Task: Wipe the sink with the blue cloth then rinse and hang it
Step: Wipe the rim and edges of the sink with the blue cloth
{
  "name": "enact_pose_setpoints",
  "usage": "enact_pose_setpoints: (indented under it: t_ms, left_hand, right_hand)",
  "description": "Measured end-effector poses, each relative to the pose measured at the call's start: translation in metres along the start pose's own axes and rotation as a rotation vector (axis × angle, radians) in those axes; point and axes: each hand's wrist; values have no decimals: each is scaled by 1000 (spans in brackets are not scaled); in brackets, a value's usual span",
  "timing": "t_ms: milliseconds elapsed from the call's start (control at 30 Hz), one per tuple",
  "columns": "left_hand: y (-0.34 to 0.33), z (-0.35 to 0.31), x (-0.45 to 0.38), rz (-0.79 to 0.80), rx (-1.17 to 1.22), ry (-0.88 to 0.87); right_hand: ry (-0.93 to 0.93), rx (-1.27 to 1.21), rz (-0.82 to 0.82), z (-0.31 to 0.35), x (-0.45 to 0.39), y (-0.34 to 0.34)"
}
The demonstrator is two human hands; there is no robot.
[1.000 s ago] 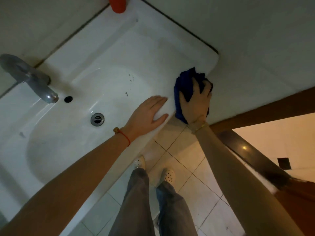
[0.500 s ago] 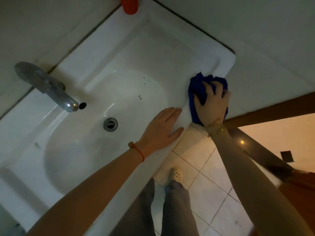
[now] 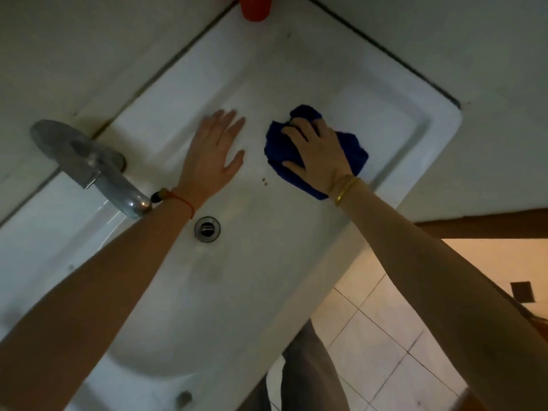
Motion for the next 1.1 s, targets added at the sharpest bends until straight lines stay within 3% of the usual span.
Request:
enact_pose_setpoints:
  t_ms: [100,267,567,700,800,933,1033,1100]
  left_hand:
    - [-7,11,-4,-5,-64,31]
    - [-14,11,6,29,-58,41]
    - [-20,22,5,2,41,4]
    - [-21,21,5,0,25,12]
    - [-23,21,6,-9,13,9]
    - [-23,22,8,-2,9,5]
    - [-22,24,6,7,8,6]
    - [-24,24,6,6,7,3]
  right_hand:
    - [-59,27,51,-2,1,-2]
    - [-41,28,-34,-13,34,-2]
    - [85,84,20,7,-38,-16]
    - [242,33,-4,-24,17,-4]
    - [364,159,18,-30,28,-1]
    - [731,483,240,13,9,-29]
    - [877,495,274,43,-13,-61]
    - [860,502,286,45,-23,-70]
Point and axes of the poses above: each hand's wrist, its own x-axis away from the middle knuckle, its own y-axis out of the back of the hand, z = x × y, and after that the axes turned 8 degrees about -z, right-handed
